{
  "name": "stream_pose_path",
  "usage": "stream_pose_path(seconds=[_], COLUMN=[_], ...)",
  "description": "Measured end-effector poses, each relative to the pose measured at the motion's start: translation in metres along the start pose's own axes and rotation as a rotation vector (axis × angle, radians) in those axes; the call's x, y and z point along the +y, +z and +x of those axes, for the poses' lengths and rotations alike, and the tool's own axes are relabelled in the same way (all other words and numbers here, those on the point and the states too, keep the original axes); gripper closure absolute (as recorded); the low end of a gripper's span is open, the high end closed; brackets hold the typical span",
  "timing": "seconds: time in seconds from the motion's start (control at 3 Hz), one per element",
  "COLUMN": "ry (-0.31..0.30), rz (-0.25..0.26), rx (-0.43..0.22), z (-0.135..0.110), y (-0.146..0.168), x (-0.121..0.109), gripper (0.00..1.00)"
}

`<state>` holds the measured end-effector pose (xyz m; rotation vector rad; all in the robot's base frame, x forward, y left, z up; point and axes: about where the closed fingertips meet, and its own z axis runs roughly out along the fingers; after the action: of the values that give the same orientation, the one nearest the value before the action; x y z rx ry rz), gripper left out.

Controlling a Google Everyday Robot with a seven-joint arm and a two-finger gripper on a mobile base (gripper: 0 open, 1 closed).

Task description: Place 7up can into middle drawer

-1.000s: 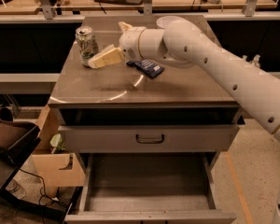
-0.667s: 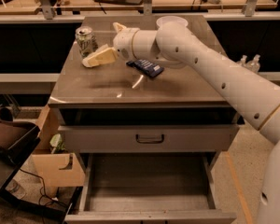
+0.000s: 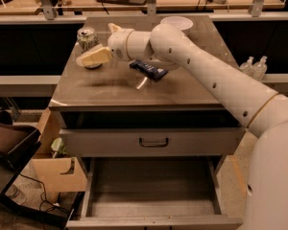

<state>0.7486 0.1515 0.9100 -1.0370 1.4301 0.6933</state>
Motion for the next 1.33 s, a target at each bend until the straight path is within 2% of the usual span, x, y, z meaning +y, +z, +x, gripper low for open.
stream_pose_path(seconds=[0.33, 0.67, 1.33], ry=[0.022, 0.043, 0.042], rz=[-0.004, -0.013, -0.022], rx=[-0.031, -0.081, -0.081], z=[0.001, 0.000, -0.001], y=[0.017, 0.033, 0.037], x=[0.004, 0.008, 0.013], gripper=[0.17, 0.40, 0.85])
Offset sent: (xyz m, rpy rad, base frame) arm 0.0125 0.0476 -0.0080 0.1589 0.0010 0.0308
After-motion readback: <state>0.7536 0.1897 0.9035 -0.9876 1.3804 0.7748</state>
